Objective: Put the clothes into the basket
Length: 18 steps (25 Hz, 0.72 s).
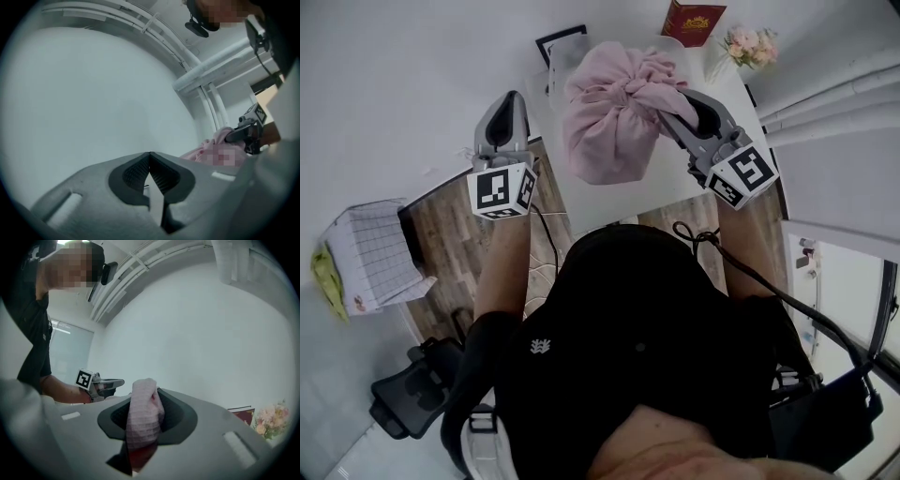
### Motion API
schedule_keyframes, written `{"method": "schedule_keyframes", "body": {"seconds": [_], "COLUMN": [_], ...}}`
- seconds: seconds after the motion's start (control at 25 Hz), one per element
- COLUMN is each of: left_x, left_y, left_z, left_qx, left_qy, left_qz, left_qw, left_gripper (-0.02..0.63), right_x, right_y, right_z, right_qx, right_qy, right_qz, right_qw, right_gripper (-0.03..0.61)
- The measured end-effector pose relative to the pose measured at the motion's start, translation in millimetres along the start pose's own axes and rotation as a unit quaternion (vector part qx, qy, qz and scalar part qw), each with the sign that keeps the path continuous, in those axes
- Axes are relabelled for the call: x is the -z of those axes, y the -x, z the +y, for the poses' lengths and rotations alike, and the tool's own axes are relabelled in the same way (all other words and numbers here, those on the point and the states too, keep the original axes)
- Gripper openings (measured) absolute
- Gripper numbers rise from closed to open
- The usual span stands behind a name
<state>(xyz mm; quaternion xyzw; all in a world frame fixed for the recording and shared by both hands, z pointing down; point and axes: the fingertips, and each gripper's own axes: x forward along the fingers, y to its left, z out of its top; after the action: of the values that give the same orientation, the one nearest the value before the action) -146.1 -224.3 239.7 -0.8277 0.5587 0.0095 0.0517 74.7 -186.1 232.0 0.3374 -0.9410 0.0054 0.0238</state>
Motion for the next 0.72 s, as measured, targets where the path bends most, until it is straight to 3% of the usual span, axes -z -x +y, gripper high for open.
{"method": "schedule_keyframes", "body": {"seconds": [0.44,0.72], "left_x": [-20,-20], "left_y": [4,-16], "left_z": [12,30], "left_qx": [-0.005,-0.012], "left_qy": [-0.004,-0.002], "left_qz": [-0.016,-0.013], "left_qw": [0.9999,0.9998], "left_gripper": [0.0,-0.002], "right_x": [-29,-20], "right_y": [-12,-33], "right_z": [-45,-78], "right_qx": [0.058,0.09], "right_qy": [0.004,-0.014], "right_qz": [-0.034,-0.025], "right_qw": [0.998,0.995], "right_gripper": [0.104,0.106]}}
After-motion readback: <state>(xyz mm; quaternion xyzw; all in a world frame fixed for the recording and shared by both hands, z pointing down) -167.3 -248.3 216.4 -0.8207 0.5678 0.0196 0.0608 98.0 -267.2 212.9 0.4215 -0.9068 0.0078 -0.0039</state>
